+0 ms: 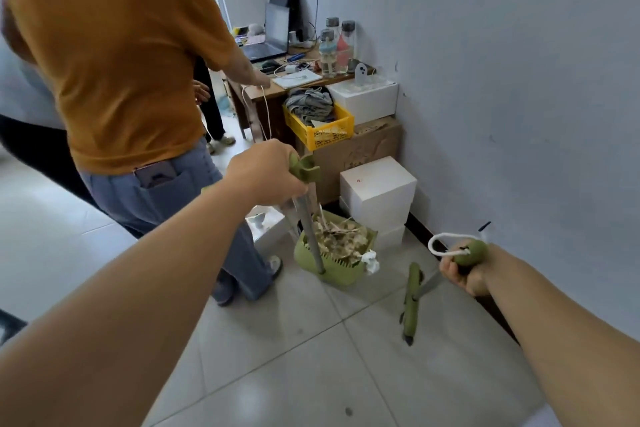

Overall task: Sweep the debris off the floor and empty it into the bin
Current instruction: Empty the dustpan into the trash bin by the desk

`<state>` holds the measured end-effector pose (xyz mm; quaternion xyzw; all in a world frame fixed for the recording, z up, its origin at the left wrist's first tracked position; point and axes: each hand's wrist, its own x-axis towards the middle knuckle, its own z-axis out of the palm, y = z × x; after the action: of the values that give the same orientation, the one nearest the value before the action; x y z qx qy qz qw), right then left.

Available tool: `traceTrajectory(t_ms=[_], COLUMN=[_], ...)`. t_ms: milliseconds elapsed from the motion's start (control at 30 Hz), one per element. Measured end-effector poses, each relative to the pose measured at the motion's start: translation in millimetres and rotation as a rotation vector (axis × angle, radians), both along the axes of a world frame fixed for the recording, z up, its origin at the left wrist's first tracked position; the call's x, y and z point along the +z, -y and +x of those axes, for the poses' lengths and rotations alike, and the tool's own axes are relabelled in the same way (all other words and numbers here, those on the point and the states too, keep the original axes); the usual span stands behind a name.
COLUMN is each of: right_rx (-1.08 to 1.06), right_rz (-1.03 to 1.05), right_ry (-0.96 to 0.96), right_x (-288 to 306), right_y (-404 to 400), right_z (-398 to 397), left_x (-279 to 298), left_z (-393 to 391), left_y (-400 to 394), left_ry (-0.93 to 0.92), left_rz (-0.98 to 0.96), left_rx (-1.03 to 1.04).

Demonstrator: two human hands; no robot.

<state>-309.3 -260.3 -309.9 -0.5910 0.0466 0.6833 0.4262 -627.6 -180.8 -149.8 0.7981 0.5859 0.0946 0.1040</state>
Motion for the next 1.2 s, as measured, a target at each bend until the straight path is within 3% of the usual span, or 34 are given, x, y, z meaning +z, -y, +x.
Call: traceTrajectory(t_ms=[300,600,1067,1200], right_rx=[0.168,0.258,0.342,0.35], right_rz=[0.057,0.015,0.039,0.057], right_ry=[0.007,-0.002,0.056,-0.006], right_x=[4.5,-2.1,-13.7,-17.3], right_y=[-16.5,-48.5,-76.3,-81.3], right_z=[30.7,52.6,77.6,80.6], left_x=[3.3,-43.9,-126.1,-146.2], left_z=[62.8,114.5,155.2,154.8], left_y=[-5.5,-9.9,-1.6,5.1], left_ry=[-0.281,-0.55,-0.72,-0.792], left_rz=[0.15,0.139,0.063,0.055], left_rx=[-0.045,-0.127,-0.267,-0.34])
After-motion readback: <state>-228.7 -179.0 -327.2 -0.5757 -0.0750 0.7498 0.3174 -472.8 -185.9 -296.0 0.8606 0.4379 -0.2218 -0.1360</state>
